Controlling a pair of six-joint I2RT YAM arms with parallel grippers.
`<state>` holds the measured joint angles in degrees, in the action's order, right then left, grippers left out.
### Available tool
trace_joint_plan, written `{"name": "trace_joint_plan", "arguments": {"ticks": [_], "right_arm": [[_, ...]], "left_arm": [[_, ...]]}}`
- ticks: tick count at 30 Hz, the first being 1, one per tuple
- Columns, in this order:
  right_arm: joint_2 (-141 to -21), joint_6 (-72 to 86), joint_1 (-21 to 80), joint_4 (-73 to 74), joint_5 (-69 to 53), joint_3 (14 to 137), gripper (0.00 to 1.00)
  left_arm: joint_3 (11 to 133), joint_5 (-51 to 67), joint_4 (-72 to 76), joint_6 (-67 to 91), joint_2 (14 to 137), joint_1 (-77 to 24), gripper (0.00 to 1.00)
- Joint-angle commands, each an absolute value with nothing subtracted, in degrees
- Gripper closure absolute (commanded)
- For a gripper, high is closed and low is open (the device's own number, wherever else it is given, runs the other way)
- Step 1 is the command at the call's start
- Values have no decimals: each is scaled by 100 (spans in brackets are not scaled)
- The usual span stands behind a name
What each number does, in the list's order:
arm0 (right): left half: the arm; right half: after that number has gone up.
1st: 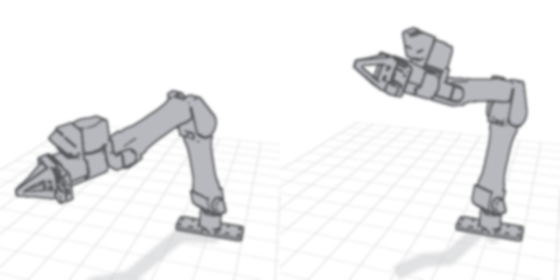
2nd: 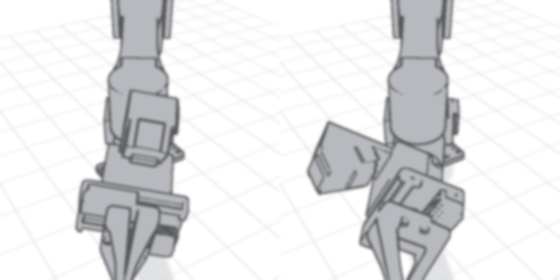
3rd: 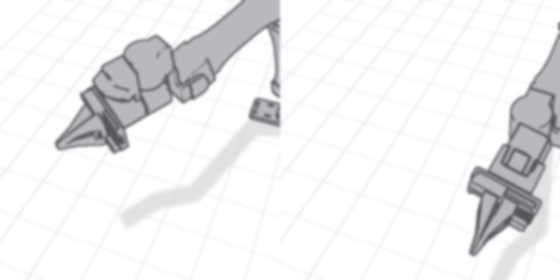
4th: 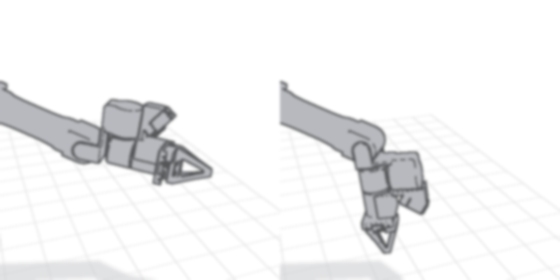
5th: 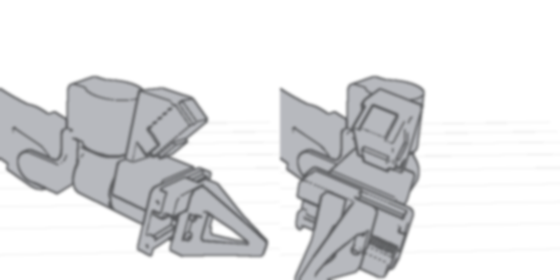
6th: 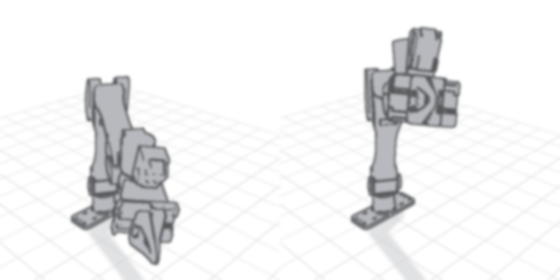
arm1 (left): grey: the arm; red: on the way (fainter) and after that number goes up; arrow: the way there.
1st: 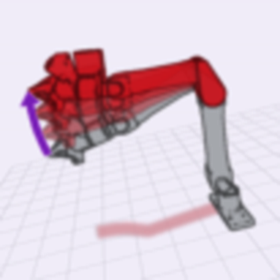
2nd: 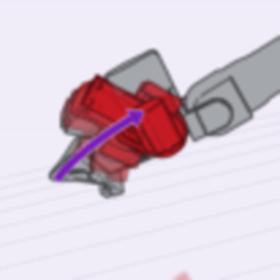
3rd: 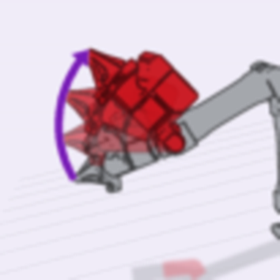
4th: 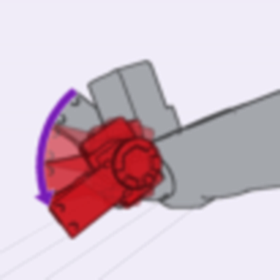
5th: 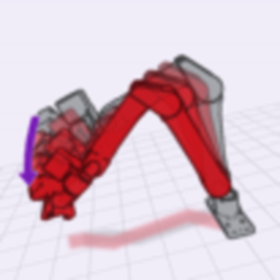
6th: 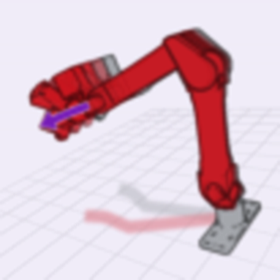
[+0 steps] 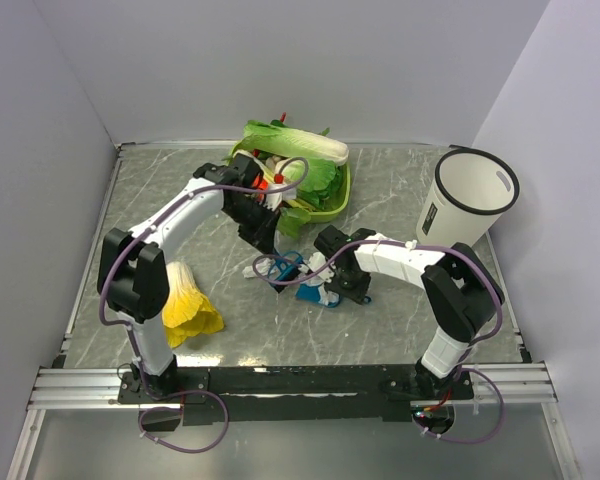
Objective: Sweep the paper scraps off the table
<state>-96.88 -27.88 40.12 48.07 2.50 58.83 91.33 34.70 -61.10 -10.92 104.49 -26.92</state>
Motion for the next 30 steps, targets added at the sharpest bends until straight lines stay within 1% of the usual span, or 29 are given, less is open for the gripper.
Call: {"name": "trace_joint_plan", "arguments": {"ticks": [1, 9, 13, 15, 20, 26, 30], "right_arm": [[-9369, -2681, 3982, 4413, 413, 5758, 100], [-9027, -2584, 3981, 3929, 439, 5432, 100], [-8755, -2602, 3973, 3955, 475, 5353, 100], [-8491, -2654, 3973, 4043, 448, 5291, 100], [-7947, -2760, 3955, 4665, 291, 5387, 100], [-6964, -3243, 3902, 5036, 35, 5528, 100], [-6732, -3427, 3902, 5404, 26, 5528, 100]], "left_arm": [[9167, 3893, -6240, -1213, 10195, -2461, 99], [9545, 4315, -6592, -1608, 9941, -2048, 99], [9606, 4087, -6557, -1608, 9826, -1960, 99], [9554, 3938, -6434, -1530, 9721, -1934, 99], [9325, 2972, -5855, -1257, 9589, -1890, 99], [9474, 2856, -5748, -1239, 9641, -1854, 99], [9536, 3005, -5687, -1169, 9764, -1828, 99]]}}
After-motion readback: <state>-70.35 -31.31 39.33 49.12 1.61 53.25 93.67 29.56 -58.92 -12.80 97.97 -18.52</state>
